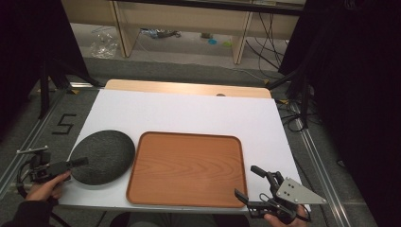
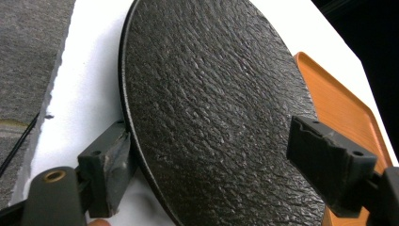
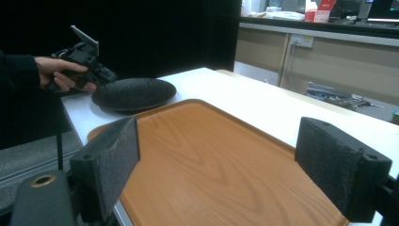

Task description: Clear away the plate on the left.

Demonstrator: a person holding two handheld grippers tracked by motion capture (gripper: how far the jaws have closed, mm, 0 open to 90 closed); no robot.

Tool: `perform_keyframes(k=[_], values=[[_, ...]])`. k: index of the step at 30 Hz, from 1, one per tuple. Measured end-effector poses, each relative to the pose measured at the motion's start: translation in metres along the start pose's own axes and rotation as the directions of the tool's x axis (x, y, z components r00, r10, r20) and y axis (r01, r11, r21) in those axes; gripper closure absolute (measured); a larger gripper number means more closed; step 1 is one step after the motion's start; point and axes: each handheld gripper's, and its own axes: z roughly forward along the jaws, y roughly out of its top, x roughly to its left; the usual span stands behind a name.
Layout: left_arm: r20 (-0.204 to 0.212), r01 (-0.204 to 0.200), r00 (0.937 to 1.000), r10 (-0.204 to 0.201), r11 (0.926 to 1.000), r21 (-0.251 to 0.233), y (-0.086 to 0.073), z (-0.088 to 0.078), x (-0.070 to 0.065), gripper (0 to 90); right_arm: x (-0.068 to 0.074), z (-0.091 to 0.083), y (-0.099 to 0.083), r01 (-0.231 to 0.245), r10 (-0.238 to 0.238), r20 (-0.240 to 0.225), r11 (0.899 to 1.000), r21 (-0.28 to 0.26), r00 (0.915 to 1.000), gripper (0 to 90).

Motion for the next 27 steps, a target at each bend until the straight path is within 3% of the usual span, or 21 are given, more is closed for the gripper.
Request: perform_keyframes(k=[2, 5, 12, 14, 17, 21, 26, 27], values=[[0.007, 0.011, 0.9999, -0.011, 0.9999, 0.002, 0.0, -0.001, 0.002, 20.9, 0.0, 0.0, 0.0, -0.007, 0.007, -0.006, 1.0, -0.003, 1.0, 15.6], [0.031, 0.061, 0.9977, -0.061, 0.9982, 0.003, -0.001, -0.003, 0.005, 23.7, 0.0, 0.0, 0.0, 0.001, -0.001, 0.0, 1.0, 0.003, 1.0, 15.6], [0.036, 0.113, 0.9929, -0.113, 0.9935, 0.012, -0.003, -0.006, 0.01, 36.5, 0.0, 0.0, 0.0, 0.002, -0.002, 0.0, 1.0, 0.003, 1.0, 15.6], [0.036, 0.158, 0.9867, -0.159, 0.9872, 0.018, -0.004, -0.007, 0.012, 43.0, 0.0, 0.0, 0.0, 0.002, -0.002, 0.0, 1.0, 0.004, 1.0, 15.6], [0.034, 0.19, 0.9811, -0.191, 0.9815, 0.022, -0.005, -0.008, 0.016, 51.1, 0.0, 0.0, 0.0, 0.002, -0.002, -0.001, 1.0, 0.006, 1.0, 15.6], [0.035, 0.217, 0.9755, -0.217, 0.9761, 0.017, -0.007, -0.009, 0.02, 61.3, 0.0, 0.0, 0.0, 0.002, -0.002, -0.001, 1.0, 0.006, 1.0, 15.6], [0.008, 0.241, 0.9706, -0.241, 0.9706, 0.007, -0.008, -0.009, 0.021, 71.5, 0.0, 0.0, 0.0, 0.004, -0.004, -0.003, 1.0, 0.007, 1.0, 15.7], [0.019, 0.248, 0.9686, -0.248, 0.9687, 0.007, -0.009, -0.009, 0.023, 73.7, 0.002, 0.0, 0.0, -0.016, 0.016, -0.004, 1.0, 0.016, 0.9999, 15.7]])
